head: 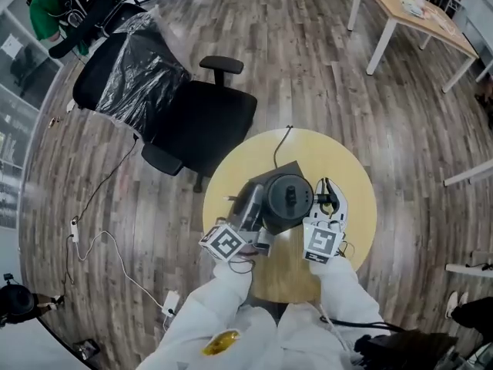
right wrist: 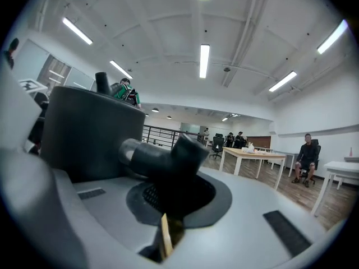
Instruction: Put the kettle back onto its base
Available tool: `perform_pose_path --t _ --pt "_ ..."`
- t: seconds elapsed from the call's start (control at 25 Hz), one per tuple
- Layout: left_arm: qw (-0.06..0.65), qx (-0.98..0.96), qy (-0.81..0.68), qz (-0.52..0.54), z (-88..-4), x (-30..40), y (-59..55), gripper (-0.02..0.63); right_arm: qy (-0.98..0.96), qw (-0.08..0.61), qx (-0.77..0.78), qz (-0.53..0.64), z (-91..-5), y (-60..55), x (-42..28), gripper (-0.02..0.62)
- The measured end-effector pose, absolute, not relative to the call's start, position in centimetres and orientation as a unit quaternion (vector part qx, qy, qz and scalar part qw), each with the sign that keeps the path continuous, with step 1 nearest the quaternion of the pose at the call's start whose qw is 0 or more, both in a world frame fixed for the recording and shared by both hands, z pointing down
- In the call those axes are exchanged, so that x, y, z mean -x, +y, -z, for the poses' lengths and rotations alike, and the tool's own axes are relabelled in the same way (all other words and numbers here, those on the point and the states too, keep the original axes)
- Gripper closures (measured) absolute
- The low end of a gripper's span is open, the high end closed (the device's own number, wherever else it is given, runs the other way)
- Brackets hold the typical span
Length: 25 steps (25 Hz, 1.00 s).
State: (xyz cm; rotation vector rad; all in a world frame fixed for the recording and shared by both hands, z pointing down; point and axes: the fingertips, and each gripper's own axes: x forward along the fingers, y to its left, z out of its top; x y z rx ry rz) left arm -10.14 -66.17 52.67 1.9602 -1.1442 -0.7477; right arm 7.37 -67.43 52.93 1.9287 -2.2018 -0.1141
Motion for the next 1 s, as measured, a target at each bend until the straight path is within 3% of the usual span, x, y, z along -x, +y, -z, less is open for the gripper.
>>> perform_pose_path --t 0.08,1.0 --pt "0.370 -0.768 -0.438 0.285 -53.4 10.4 -66.9 0.428 -0.750 0.099 -0.653 0.032 -54.2 -68.3 -7.1 0.572" --pt "0.389 -0.759 -0.444 0.275 -57.6 10.4 -69.4 0.437 -0.756 0.134 -0.640 0.031 -58.0 -69.8 -6.6 0.572"
